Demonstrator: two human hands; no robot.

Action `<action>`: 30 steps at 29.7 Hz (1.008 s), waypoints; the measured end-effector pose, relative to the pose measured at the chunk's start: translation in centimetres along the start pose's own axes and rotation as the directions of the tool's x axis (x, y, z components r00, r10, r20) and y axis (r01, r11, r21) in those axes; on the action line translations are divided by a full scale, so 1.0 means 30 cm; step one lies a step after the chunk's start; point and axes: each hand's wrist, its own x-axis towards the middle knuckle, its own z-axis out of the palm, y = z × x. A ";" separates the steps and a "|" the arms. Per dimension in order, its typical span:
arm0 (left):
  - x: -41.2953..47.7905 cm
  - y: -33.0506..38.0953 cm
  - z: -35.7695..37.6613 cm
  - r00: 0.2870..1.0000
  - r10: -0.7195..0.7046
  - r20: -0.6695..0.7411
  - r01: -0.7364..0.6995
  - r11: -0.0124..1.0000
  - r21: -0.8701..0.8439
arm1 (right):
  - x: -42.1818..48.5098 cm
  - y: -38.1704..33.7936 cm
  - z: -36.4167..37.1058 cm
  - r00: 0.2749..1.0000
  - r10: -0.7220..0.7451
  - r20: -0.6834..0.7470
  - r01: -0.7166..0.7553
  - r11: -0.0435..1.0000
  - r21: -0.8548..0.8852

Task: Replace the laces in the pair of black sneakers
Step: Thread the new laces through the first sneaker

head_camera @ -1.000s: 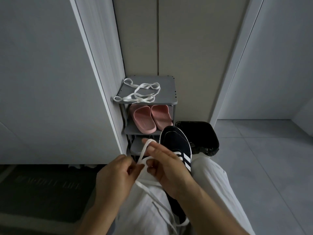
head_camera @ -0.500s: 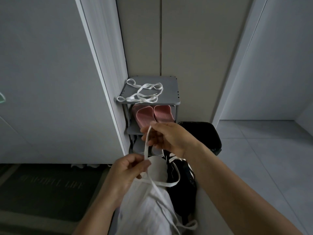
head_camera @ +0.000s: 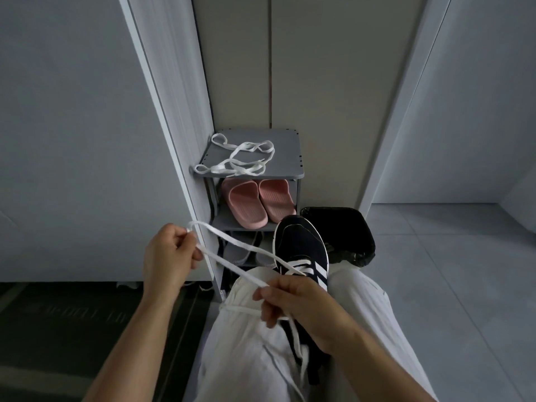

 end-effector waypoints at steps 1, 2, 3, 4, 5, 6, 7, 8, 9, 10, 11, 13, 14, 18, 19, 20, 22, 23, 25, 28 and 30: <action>0.012 -0.017 -0.012 0.999 -0.031 -0.005 0.031 1.000 0.001 | -0.022 -0.002 -0.011 1.000 -0.004 -0.008 0.004 1.000 0.021; 0.019 -0.033 -0.020 0.998 -0.061 -0.012 0.061 0.998 0.001 | -0.045 -0.009 -0.025 1.000 -0.008 -0.026 0.009 0.999 0.052; 0.022 -0.050 -0.027 0.996 -0.094 -0.015 0.093 0.996 -0.006 | -0.065 -0.016 -0.042 0.999 -0.014 -0.052 0.018 0.997 0.072; 0.018 -0.067 -0.032 0.991 -0.132 -0.011 0.132 0.991 -0.010 | -0.085 -0.028 -0.060 0.996 -0.021 -0.086 0.027 0.997 0.068; 0.012 -0.083 -0.036 0.986 -0.169 -0.003 0.169 0.986 0.004 | -0.102 -0.038 -0.081 0.992 -0.036 -0.119 0.040 0.999 0.031; 0.006 -0.102 -0.041 0.981 -0.195 0.011 0.194 0.980 0.045 | -0.117 -0.049 -0.099 0.988 -0.054 -0.146 0.052 0.999 -0.016; -0.001 -0.121 -0.043 0.976 -0.215 0.033 0.210 0.971 0.117 | -0.127 -0.052 -0.116 0.983 -0.068 -0.173 0.058 0.996 -0.062; -0.007 -0.136 -0.043 0.971 -0.228 0.067 0.209 0.954 0.213 | -0.134 -0.057 -0.126 0.978 -0.069 -0.198 0.050 0.994 -0.102; -0.019 -0.138 -0.043 0.969 -0.228 0.095 0.186 0.926 0.328 | -0.135 -0.056 -0.129 0.972 -0.067 -0.227 0.033 0.988 -0.151; -0.036 -0.131 -0.040 0.975 -0.196 0.106 0.132 0.891 0.435 | -0.132 -0.053 -0.123 0.965 -0.067 -0.255 0.011 0.977 -0.212; -0.059 -0.116 -0.031 0.986 -0.113 0.120 0.042 0.874 0.485 | -0.124 -0.046 -0.112 0.960 -0.075 -0.270 -0.005 0.959 -0.284; -0.136 -0.041 0.001 0.968 0.127 0.217 -0.197 0.918 0.344 | -0.100 -0.037 -0.076 0.967 -0.085 -0.241 -0.008 0.932 -0.361; -0.187 0.016 0.021 0.921 0.196 0.337 -0.266 0.948 0.176 | -0.085 -0.035 -0.059 0.974 -0.085 -0.212 0.001 0.931 -0.366; -0.300 0.126 0.105 0.708 0.191 0.680 -0.066 0.976 -0.205 | -0.044 -0.045 -0.048 0.979 -0.111 -0.170 0.034 0.916 -0.399; -0.288 0.125 0.107 0.735 0.165 0.657 -0.025 0.976 -0.217 | -0.042 -0.046 -0.058 0.980 -0.110 -0.165 0.033 0.911 -0.411; -0.273 0.124 0.102 0.766 0.130 0.630 0.000 0.980 -0.201 | -0.043 -0.043 -0.069 0.982 -0.104 -0.161 0.029 0.910 -0.415; -0.240 0.103 0.078 0.797 0.063 0.601 0.042 0.986 -0.160 | -0.054 -0.037 -0.096 0.984 -0.076 -0.160 0.009 0.924 -0.382; -0.223 0.092 0.060 0.804 0.039 0.594 0.059 0.988 -0.146 | -0.061 -0.033 -0.111 0.985 -0.064 -0.163 0.002 0.936 -0.352; -0.183 0.064 0.017 0.832 0.004 0.555 0.054 0.995 -0.088 | -0.073 -0.023 -0.143 0.985 -0.043 -0.167 -0.008 0.957 -0.290; -0.116 0.001 -0.066 0.888 -0.038 0.458 -0.001 0.997 0.083 | -0.092 -0.008 -0.189 0.978 -0.014 -0.207 -0.038 0.968 -0.248; -0.080 -0.043 -0.122 0.897 -0.054 0.438 -0.021 0.986 0.165 | -0.100 -0.003 -0.207 0.973 0.000 -0.232 -0.060 0.966 -0.251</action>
